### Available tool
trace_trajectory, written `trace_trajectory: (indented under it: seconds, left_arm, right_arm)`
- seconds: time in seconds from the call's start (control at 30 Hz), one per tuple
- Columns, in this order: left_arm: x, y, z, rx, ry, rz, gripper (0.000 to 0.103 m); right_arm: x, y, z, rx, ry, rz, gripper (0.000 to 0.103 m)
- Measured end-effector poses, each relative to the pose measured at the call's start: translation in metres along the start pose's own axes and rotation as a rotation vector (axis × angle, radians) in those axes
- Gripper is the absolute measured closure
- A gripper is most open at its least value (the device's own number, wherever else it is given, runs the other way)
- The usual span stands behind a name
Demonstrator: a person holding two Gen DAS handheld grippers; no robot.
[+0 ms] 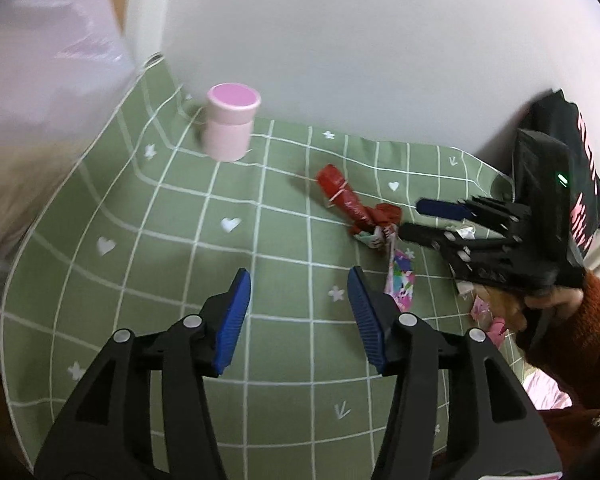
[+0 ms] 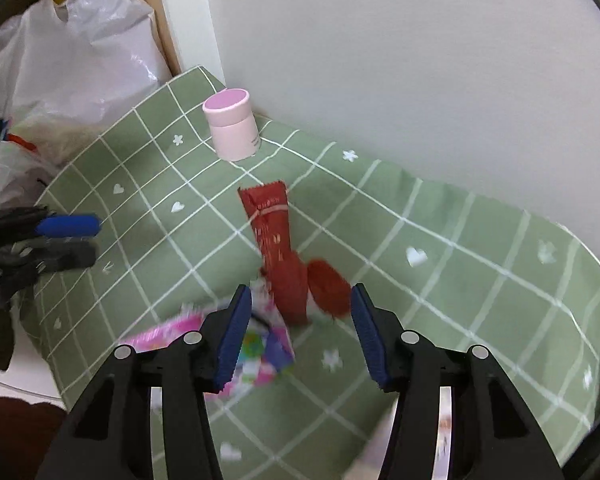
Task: Collect trash
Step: 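Lower the right tool onto the red wrapper and close on it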
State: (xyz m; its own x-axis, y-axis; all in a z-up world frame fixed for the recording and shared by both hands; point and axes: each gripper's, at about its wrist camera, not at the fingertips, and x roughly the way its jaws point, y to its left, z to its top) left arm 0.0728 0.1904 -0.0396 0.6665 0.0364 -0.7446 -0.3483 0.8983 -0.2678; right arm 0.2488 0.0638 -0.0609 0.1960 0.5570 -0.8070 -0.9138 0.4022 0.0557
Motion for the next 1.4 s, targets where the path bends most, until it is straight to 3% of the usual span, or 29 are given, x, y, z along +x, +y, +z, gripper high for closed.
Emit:
trace_trajectory:
  seconds: [0.3,0.6,0.9,1.17,1.27,1.4]
  left_arm:
    - [-0.002,0.009,-0.007,-0.004,0.005,-0.011,0.053]
    - [0.006,0.009,0.000,0.032,0.022,-0.046,0.052]
    - [0.013,0.008,0.001,0.069,0.033,-0.080,0.049]
    - [0.017,0.014,0.002,0.051,0.048,-0.075,0.049]
    - [0.018,0.014,0.002,0.053,0.049,-0.077,0.049]
    - [0.017,0.002,0.002,0.097,0.039,-0.149,0.044]
  right_arm:
    - [0.014,-0.004,0.006,0.008,0.054,0.003,0.057]
    - [0.021,-0.024,0.005,0.107,0.017,0.001,0.057]
    - [0.019,-0.015,-0.004,-0.009,-0.037,-0.072,0.055]
    - [0.030,-0.026,-0.008,0.023,0.016,-0.009,0.049]
    - [0.024,-0.029,-0.010,0.041,0.014,-0.025,0.063]
    - [0.002,-0.035,-0.013,0.069,-0.022,-0.053,0.068]
